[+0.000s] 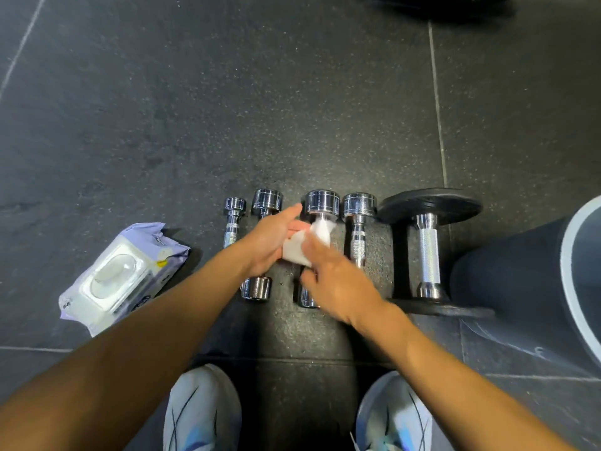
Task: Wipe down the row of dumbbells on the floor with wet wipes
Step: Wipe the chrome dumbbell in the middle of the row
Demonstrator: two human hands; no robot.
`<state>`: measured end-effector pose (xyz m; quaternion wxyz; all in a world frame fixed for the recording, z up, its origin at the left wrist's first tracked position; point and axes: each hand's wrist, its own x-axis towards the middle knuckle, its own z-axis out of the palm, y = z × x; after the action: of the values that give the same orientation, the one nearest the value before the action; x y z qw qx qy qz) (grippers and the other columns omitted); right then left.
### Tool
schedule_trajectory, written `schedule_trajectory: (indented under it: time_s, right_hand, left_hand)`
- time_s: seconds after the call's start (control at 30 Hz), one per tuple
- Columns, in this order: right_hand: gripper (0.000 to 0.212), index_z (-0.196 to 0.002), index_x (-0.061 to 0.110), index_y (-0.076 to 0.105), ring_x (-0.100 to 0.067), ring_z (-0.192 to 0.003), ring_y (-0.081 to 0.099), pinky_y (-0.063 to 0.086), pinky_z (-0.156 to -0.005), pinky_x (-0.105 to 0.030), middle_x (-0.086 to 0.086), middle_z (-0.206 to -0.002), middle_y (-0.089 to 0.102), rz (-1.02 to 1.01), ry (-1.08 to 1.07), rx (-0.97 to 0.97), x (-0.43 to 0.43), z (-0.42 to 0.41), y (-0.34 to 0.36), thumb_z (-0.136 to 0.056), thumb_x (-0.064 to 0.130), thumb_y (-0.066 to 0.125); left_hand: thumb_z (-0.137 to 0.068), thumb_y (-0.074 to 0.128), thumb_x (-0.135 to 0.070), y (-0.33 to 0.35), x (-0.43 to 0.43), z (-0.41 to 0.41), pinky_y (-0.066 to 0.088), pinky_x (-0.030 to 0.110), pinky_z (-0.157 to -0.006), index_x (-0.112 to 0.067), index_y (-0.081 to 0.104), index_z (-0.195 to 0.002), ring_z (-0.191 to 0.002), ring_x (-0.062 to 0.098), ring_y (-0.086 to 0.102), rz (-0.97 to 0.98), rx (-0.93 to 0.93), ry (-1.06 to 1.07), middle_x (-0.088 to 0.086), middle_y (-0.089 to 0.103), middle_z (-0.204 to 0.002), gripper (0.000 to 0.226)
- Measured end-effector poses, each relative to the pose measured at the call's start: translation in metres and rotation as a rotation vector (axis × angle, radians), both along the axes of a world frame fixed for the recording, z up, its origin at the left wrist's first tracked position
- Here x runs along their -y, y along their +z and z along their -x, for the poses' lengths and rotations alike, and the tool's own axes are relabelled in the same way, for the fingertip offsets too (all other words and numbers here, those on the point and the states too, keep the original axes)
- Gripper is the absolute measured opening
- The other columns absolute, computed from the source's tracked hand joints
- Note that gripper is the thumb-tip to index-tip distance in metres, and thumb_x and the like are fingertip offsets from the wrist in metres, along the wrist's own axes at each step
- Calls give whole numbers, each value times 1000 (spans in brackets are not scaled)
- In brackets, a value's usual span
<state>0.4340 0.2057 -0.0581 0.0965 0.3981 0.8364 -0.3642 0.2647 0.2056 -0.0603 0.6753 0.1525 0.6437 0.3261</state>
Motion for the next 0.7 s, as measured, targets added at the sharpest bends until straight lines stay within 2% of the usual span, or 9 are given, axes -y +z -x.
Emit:
schedule_trajectory:
  time_s: [0.1, 0.17, 0.23, 0.3, 0.37, 0.43, 0.5, 0.6, 0.7]
  right_hand:
    - [56, -155, 27, 37, -23, -152, 23, 18, -125, -37, 6, -167, 22, 32, 2, 108, 36, -5, 16, -103, 46, 34]
    - [44, -139, 25, 59, -21, -140, 45, 34, -117, -36, 5, -157, 43, -67, -90, 25, 37, -4, 16, -103, 38, 37]
    - [27, -117, 21, 66, -26, -114, 65, 52, -95, -40, 1, -138, 62, -149, -193, -97, 24, 2, 14, -100, 27, 46]
    - [19, -113, 18, 62, -29, -98, 66, 56, -81, -42, -4, -134, 56, -219, -288, -193, 12, 5, 10, -96, 17, 54]
    - [28, -116, 18, 54, -25, -88, 61, 55, -77, -42, -4, -128, 47, -200, -423, -247, 1, 5, 6, -90, 11, 64]
    - [40, -113, 17, 44, -18, -82, 56, 46, -76, -34, -2, -109, 52, -55, -593, -258, -8, 6, 6, -86, 12, 74]
    - [48, -115, 15, 40, -12, -78, 54, 38, -72, -27, 5, -95, 56, 109, -713, -184, -13, 11, 5, -85, 17, 78]
    - [40, -113, 13, 49, -16, -79, 59, 41, -65, -28, 4, -90, 61, 189, -803, -105, -18, 22, -2, -87, 22, 77]
    - [28, -95, 14, 56, -16, -73, 60, 45, -63, -29, 0, -86, 65, 250, -939, -169, -31, 33, -13, -88, 31, 77]
  left_hand:
    - [-104, 54, -35, -2, 4, 3, 51, 41, -108, -9, 70, -121, -112, 20, 70, -60, -82, -77, 9, 76, -116, 35]
    - [-100, 61, -17, -4, 9, 2, 51, 41, -108, -8, 70, -120, -114, 22, 70, -98, -115, -76, 10, 75, -116, 23]
    - [-98, 62, -7, -4, 13, 0, 52, 44, -107, -8, 68, -121, -114, 26, 70, -99, -124, -49, 13, 75, -115, 23]
    - [-98, 63, -8, -6, 18, -1, 52, 45, -106, -11, 69, -119, -113, 25, 70, -114, -134, -17, 10, 75, -112, 22]
    - [-96, 66, -10, -7, 24, -2, 52, 42, -106, -19, 70, -114, -110, 19, 70, -158, -212, -4, 3, 76, -111, 20]
    - [-95, 66, -10, -4, 34, -3, 53, 34, -104, -23, 69, -114, -106, 9, 69, -214, -381, -25, -4, 74, -110, 23]
    - [-95, 64, -13, 4, 44, -9, 55, 24, -94, -25, 72, -111, -97, 4, 70, -250, -556, -84, -9, 74, -103, 21]
    - [-93, 65, -16, 9, 56, -20, 55, 21, -78, -26, 75, -98, -78, 2, 68, -236, -653, -204, -12, 73, -86, 16]
    - [-94, 67, -23, 10, 68, -32, 43, 7, -68, -26, 76, -96, -70, -10, 59, -252, -699, -341, -18, 68, -82, 10]
